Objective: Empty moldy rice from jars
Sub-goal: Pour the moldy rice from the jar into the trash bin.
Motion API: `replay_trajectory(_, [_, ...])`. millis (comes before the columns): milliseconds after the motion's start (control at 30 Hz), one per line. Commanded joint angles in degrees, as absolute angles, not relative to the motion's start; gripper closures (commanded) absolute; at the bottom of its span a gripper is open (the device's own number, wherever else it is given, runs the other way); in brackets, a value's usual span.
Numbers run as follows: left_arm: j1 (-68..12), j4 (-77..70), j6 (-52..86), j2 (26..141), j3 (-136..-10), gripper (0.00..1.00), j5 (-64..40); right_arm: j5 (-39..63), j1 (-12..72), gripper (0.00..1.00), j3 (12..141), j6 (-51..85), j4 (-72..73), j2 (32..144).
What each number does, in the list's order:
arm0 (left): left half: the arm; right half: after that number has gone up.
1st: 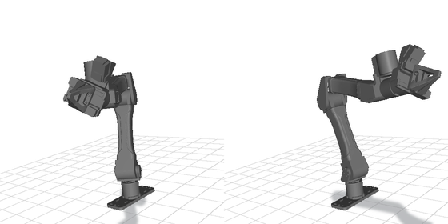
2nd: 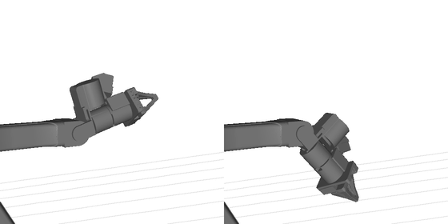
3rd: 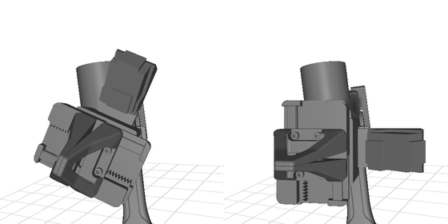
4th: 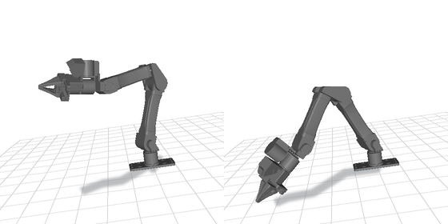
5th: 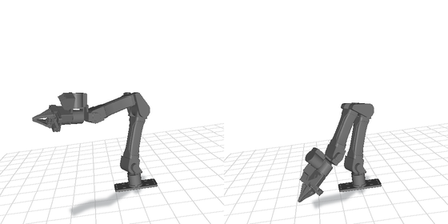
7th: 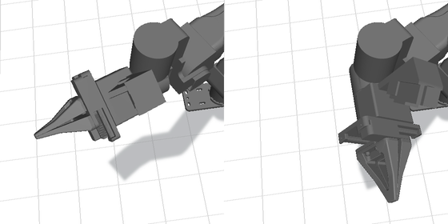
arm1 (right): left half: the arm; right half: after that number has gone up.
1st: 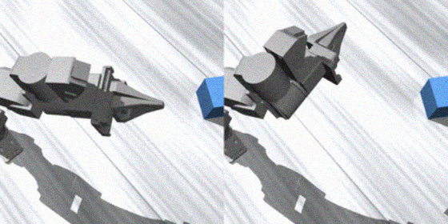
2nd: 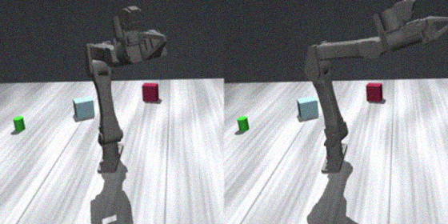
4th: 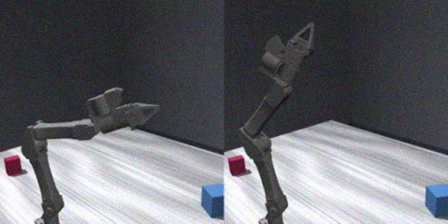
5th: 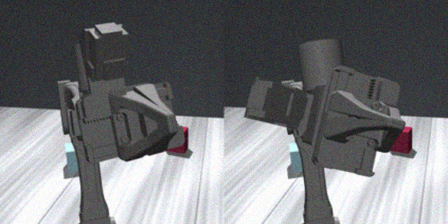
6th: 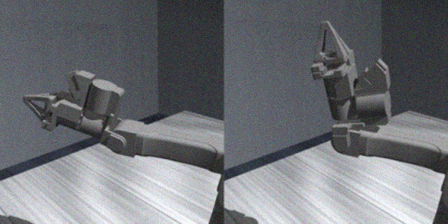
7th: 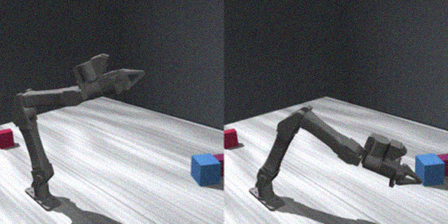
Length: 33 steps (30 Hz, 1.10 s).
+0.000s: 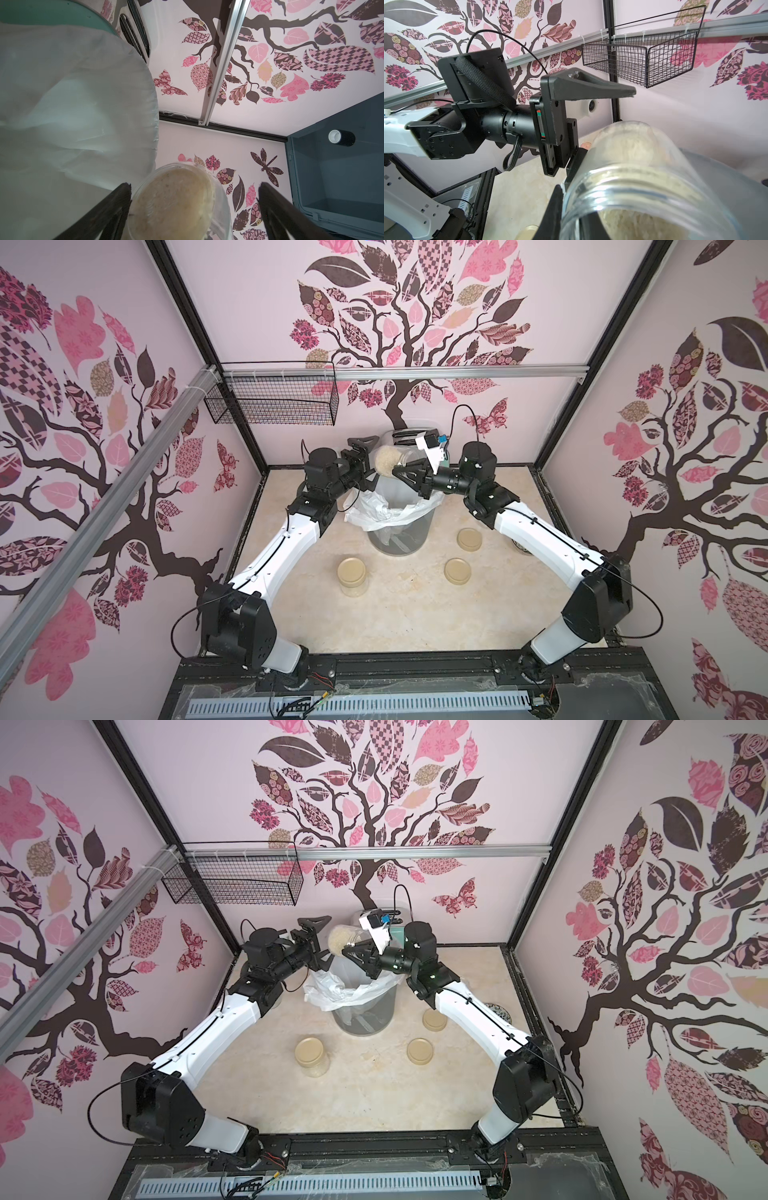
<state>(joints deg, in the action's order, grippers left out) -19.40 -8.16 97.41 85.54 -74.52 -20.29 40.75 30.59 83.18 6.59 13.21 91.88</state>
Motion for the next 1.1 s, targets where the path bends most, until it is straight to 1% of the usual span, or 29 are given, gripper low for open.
replay_trajectory(0, [-21.14,-12.85,101.0,86.39,-74.29,0.02,-24.08,40.27,31.05,1.0,86.24,4.83,21.0,91.45])
replay_trajectory(467, [-23.11,-16.87,104.5,90.98,-77.0,0.02,-27.13,40.75,31.15,1.0,84.96,4.9,22.03,90.41])
replay_trajectory(600, [-23.16,-17.35,104.15,90.24,-76.11,0.11,-25.49,40.39,31.13,1.0,83.77,4.39,21.95,89.74])
replay_trajectory(733, [-23.16,-19.53,104.81,90.97,-76.37,0.18,-26.41,40.43,31.12,1.0,83.77,4.4,22.03,90.04])
replay_trajectory(1033, [-23.29,-21.18,105.39,90.84,-76.09,0.27,-25.66,40.38,31.05,1.0,83.73,4.52,22.06,90.86])
replay_trajectory(1067, [-23.29,-21.12,105.29,90.88,-76.11,0.27,-25.28,40.17,31.1,0.89,83.57,4.65,22.03,90.9])
